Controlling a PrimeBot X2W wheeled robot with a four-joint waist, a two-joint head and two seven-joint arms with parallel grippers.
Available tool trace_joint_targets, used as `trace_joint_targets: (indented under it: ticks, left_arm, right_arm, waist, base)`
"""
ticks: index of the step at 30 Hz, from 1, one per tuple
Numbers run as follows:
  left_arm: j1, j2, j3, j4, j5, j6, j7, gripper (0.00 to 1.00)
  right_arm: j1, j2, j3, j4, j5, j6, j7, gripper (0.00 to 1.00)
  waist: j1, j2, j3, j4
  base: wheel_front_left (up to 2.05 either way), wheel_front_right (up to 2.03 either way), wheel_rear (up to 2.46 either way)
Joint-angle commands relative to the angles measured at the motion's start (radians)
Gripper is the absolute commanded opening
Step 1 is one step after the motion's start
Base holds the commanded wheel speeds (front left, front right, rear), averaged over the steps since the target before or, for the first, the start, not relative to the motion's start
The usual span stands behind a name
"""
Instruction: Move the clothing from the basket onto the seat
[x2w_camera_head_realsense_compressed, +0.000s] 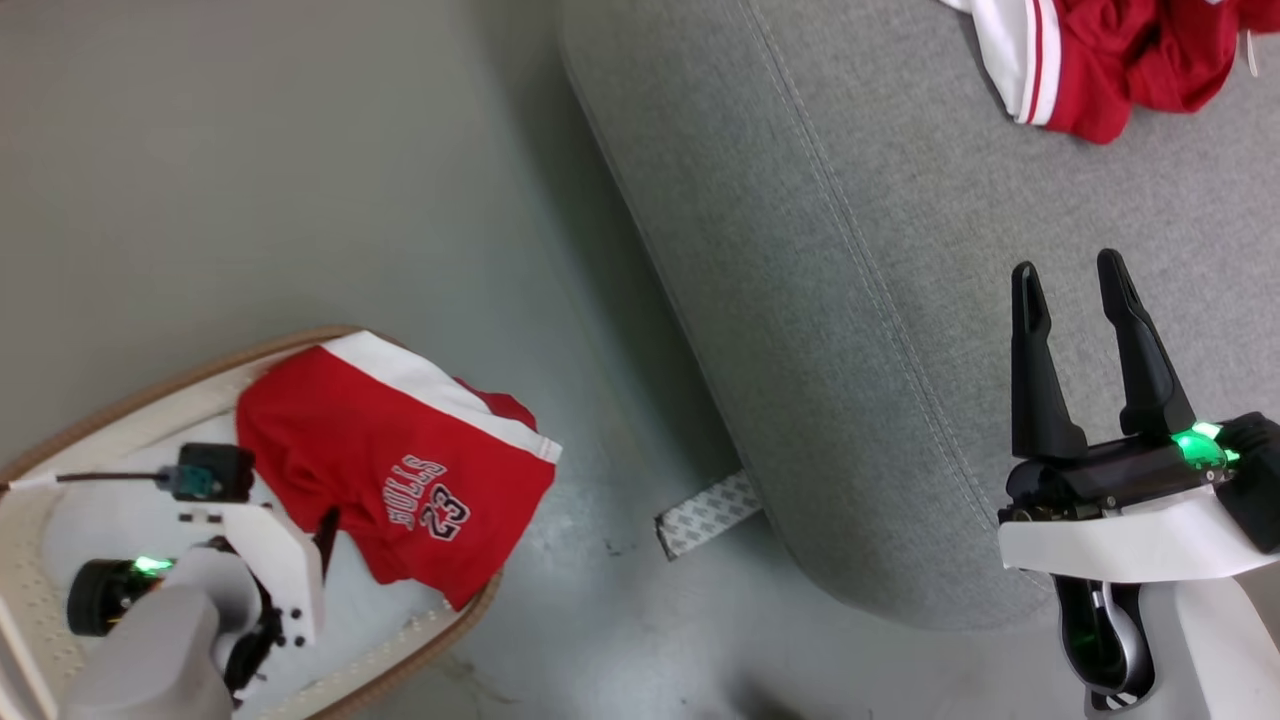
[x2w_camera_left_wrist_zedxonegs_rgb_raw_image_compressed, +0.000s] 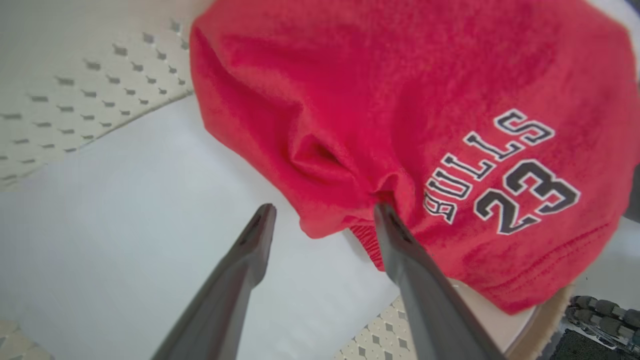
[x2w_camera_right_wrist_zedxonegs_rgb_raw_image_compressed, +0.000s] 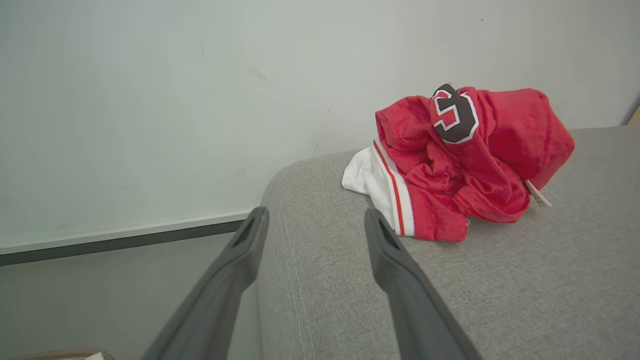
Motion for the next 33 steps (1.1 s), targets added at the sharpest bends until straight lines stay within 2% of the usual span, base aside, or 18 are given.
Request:
trace_joint_targets:
  ticks: [1,5,10,11,12,13,25,33]
  left_arm:
    - [-0.012,0.012,-0.005,0.003,-0.012,0.002,0.005,1.0]
    - [-0.05,0.045,-0.022,0.017,-0.054,0.002,0.029,1.0]
    - [-0.092,0.054,-0.056,0.025,-0.093,0.002,0.045,1.0]
    - [-0.097,0.055,-0.063,0.028,-0.099,0.002,0.045,0.65]
    - [-0.102,0.057,-0.071,0.03,-0.104,0.002,0.045,0.19]
    - [-0.106,0.057,-0.077,0.032,-0.107,0.002,0.044,0.0]
    - [-0.103,0.061,-0.144,0.05,-0.172,0.001,0.002,0.0]
    - [-0.054,0.0,-0.195,0.036,-0.225,0.001,-0.07,0.0]
  right_arm:
    - [-0.012,0.003,0.005,-0.006,0.017,-0.002,-0.003,1.0]
    - [-0.019,0.003,0.023,-0.021,0.05,-0.002,-0.003,1.0]
    - [-0.007,0.003,0.013,-0.034,0.072,-0.002,-0.003,1.0]
    - [-0.004,0.003,0.012,-0.035,0.074,-0.002,-0.003,1.0]
    - [-0.002,0.003,0.011,-0.035,0.076,-0.002,-0.003,1.0]
    - [0.0,0.003,0.011,-0.036,0.078,-0.002,-0.003,1.0]
    - [-0.026,0.003,0.033,-0.009,0.081,-0.002,-0.003,1.0]
    - [-0.015,0.003,0.004,0.019,0.03,-0.002,-0.003,1.0]
  waist:
    - [-0.0002,-0.0001,0.028,-0.023]
    - [-0.0002,-0.0001,0.063,-0.049]
    - [-0.0002,-0.0001,0.087,-0.052]
    - [-0.0002,-0.0001,0.089,-0.051]
    - [-0.0002,-0.0001,0.09,-0.052]
    - [-0.0002,-0.0001,0.09,-0.051]
    - [-0.0002,-0.0001,0.053,-0.058]
    - [-0.0002,-0.0001,-0.072,-0.001]
  base:
    - [0.0,0.0,0.0]
    - [0.0,0.0,0.0]
    - [0.0,0.0,0.0]
    - [0.0,0.0,0.0]
    - [0.0,0.0,0.0]
    - [0.0,0.0,0.0]
    - [0.0,0.0,0.0]
    - [0.0,0.0,0.0]
